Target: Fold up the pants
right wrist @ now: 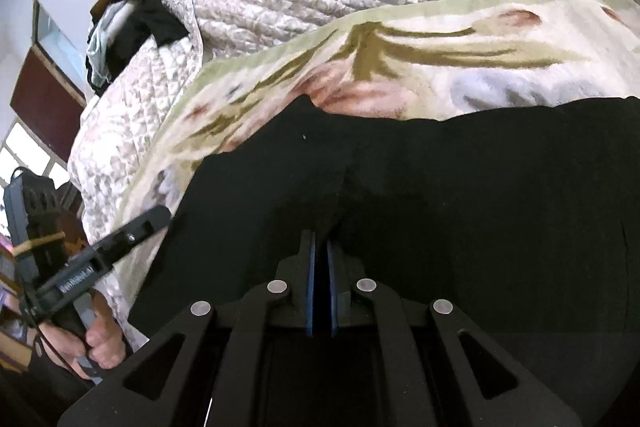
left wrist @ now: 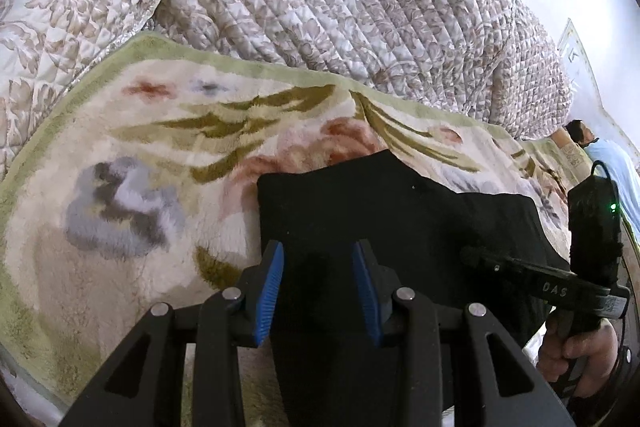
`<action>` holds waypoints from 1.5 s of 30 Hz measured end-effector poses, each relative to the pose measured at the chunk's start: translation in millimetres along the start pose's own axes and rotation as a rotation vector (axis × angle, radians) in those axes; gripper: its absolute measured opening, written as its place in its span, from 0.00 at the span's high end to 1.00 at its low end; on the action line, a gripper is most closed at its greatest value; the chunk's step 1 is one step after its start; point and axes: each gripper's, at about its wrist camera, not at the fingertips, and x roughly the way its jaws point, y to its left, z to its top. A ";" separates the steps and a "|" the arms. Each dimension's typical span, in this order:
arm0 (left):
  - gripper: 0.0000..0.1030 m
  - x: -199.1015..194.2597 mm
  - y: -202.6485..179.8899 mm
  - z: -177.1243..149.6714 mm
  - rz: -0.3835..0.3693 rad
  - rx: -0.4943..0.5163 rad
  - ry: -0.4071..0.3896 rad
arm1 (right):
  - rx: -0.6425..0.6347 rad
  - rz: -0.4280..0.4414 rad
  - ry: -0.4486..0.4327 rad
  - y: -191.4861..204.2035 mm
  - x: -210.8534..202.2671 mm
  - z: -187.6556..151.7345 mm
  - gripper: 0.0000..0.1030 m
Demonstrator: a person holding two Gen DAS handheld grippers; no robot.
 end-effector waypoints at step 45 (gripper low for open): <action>0.63 -18.8 -37.1 -54.1 0.095 0.133 0.050 | -0.334 -0.160 -0.042 54.1 -35.3 -79.3 0.91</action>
